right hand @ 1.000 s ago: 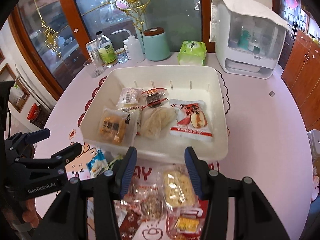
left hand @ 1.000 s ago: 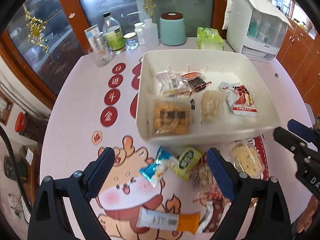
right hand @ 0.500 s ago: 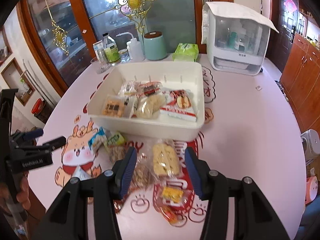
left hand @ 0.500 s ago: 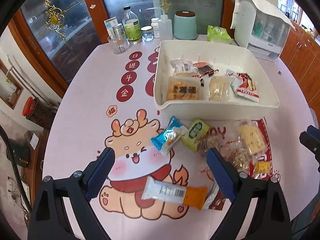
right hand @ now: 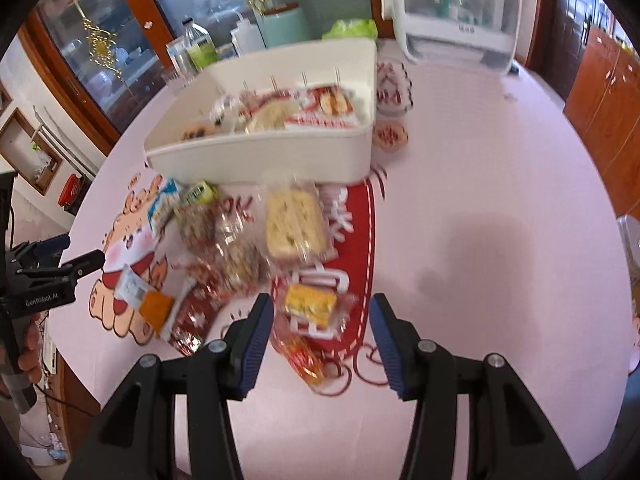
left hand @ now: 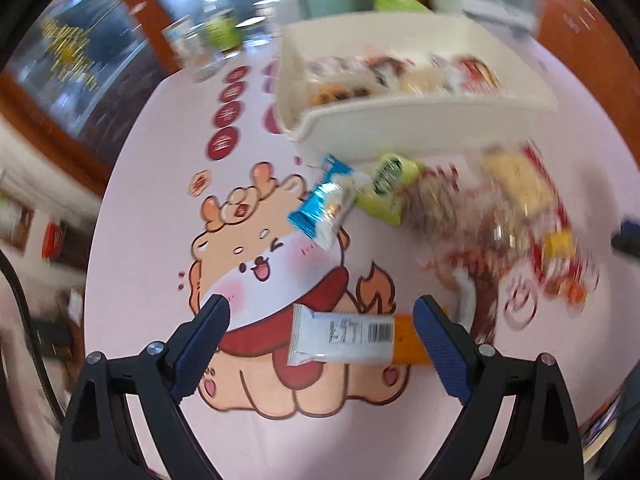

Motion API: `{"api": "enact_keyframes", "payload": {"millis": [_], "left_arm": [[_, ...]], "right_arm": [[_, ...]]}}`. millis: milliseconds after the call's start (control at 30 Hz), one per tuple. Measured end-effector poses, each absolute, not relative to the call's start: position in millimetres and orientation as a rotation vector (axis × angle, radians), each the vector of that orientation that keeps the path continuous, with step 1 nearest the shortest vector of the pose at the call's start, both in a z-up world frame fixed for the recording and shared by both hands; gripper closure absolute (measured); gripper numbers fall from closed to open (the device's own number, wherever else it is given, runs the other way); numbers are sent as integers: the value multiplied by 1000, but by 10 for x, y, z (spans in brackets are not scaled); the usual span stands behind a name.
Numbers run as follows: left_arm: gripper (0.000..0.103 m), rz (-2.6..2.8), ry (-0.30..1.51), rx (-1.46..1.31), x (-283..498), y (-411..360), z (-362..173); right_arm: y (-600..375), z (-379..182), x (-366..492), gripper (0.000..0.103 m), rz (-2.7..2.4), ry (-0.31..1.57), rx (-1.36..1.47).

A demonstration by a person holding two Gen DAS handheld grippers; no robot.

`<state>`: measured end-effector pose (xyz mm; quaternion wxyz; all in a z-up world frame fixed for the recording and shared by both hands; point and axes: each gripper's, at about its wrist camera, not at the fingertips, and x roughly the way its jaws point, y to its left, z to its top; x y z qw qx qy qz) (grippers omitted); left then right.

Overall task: Organize snacks
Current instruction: 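Grasp the orange-white wrapped bar with left tool while right tool grasps small red packet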

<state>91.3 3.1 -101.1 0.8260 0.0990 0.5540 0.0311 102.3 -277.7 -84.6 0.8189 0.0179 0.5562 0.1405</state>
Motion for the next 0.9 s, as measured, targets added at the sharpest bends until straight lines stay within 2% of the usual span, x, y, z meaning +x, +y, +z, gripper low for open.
{"api": "enact_keyframes", "payload": {"millis": [267, 467, 900], "left_arm": [[11, -145, 1187, 644, 691, -145, -1466], [11, -294, 1182, 796, 660, -226, -1646], [10, -421, 1237, 765, 1009, -187, -1862]], "right_arm": [[-2894, -1184, 915, 53, 313, 1272, 125], [-2678, -1303, 737, 53, 389, 1295, 106], [-2334, -1489, 731, 53, 321, 1267, -105]]}}
